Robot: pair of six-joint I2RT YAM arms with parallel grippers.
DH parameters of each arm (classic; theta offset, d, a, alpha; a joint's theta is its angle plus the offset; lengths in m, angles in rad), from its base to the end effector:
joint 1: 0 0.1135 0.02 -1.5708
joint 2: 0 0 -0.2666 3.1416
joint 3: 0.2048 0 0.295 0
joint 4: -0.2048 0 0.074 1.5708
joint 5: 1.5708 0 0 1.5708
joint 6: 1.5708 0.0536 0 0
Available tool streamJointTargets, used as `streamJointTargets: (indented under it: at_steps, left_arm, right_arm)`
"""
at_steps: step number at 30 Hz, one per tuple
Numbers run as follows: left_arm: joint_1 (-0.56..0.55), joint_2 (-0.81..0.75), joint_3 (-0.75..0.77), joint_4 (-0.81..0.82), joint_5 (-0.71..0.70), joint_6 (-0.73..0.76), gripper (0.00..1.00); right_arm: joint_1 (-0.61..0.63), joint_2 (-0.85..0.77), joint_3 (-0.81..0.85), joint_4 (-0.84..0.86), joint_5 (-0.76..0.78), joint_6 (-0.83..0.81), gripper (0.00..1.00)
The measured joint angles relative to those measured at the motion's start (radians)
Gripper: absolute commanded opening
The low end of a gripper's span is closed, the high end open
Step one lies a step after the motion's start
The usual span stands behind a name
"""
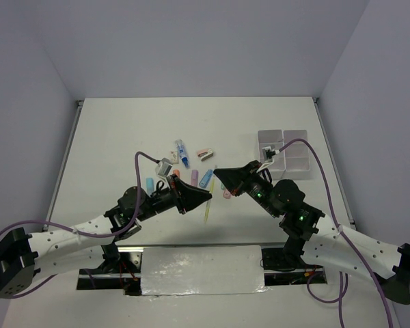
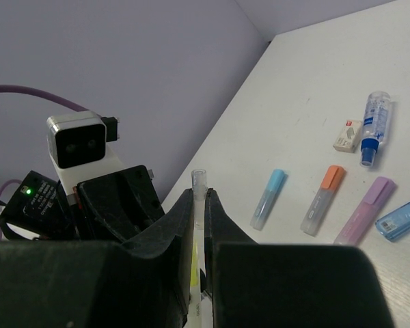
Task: Sort the stationery into containers
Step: Close the pen cap on the pen.
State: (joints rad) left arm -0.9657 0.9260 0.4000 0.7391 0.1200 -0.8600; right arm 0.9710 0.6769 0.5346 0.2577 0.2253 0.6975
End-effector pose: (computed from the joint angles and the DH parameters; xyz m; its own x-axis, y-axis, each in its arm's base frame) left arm 0.1449 -0.2208 0.2603 -0.5907 -0.4685 -0.6569 0.6673 0.1739 -0.7242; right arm 0.1408 0.1848 0.3135 -0.3865 0.5439 -0.7448 -0.5624 0.5011 0.6578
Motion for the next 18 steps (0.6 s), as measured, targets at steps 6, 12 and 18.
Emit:
streamJointTargets:
  at_steps: [6, 12, 18]
  left_arm:
    - [0.0, 0.009, 0.0, 0.0, 0.0, 0.0, 0.0]
    - [0.0, 0.023, 0.0, 0.0, 0.001, 0.0, 0.0]
    - [0.0, 0.023, 0.0, 0.0, -0.004, 0.002, 0.0]
  right_arm:
    - [0.0, 0.005, 0.003, -0.003, 0.007, -0.007, 0.0]
    - [0.0, 0.02, 0.004, -0.003, 0.011, -0.011, 0.0]
    - [0.0, 0.023, 0.004, -0.003, 0.015, -0.014, 0.0]
